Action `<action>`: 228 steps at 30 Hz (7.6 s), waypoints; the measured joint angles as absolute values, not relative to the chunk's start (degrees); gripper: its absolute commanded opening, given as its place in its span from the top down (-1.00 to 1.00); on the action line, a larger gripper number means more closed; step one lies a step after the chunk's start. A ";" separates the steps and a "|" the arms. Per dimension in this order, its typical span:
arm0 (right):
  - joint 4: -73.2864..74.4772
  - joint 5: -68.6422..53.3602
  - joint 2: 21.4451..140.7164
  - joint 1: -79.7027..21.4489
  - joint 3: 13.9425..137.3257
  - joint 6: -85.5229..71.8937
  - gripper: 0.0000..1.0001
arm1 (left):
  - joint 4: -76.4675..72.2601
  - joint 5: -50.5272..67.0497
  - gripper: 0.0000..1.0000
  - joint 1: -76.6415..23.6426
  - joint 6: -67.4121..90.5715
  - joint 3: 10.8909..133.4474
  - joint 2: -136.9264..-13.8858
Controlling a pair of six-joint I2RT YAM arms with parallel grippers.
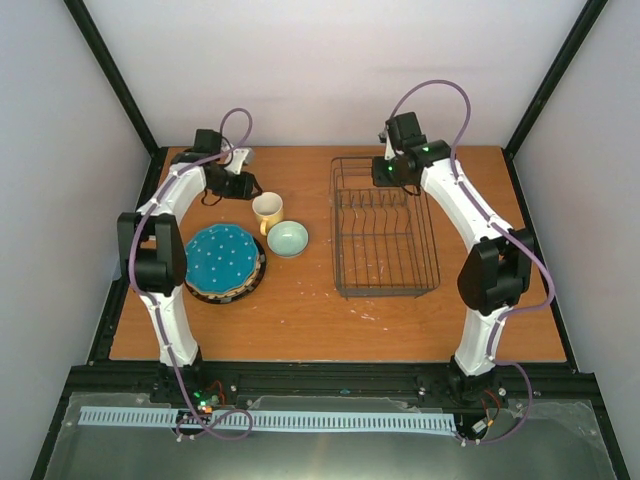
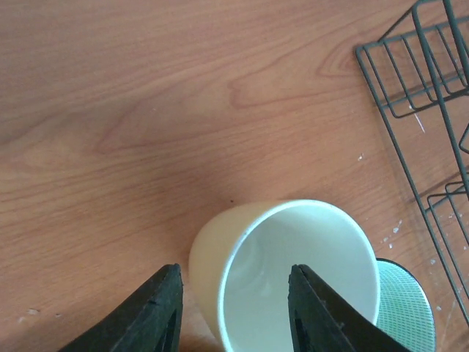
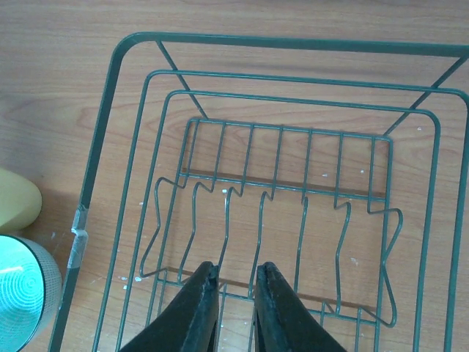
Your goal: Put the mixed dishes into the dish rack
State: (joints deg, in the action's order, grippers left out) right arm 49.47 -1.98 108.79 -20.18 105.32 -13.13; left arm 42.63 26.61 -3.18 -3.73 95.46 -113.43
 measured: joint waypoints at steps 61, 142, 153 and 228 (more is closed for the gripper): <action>51.33 -2.09 105.30 -19.90 103.79 -8.97 0.56 | 47.94 8.99 0.99 -10.41 -8.19 100.53 -122.91; -53.28 -67.33 117.62 -34.74 94.48 -80.95 0.94 | -17.34 19.84 -0.01 -11.62 40.47 57.10 -70.98; -20.08 -59.92 106.89 -26.76 94.02 -53.47 0.94 | -8.40 13.96 -1.00 -12.53 34.24 61.41 -69.65; 36.71 -2.17 85.67 -38.28 53.98 -1.80 0.10 | 34.09 14.68 -0.93 -12.64 -4.97 67.29 -90.83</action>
State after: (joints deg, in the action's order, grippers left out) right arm 36.71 -2.17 85.67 -38.28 53.98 -1.80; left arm 34.09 14.68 -12.64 -4.97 67.29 -90.83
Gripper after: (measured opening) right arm 0.439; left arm 0.987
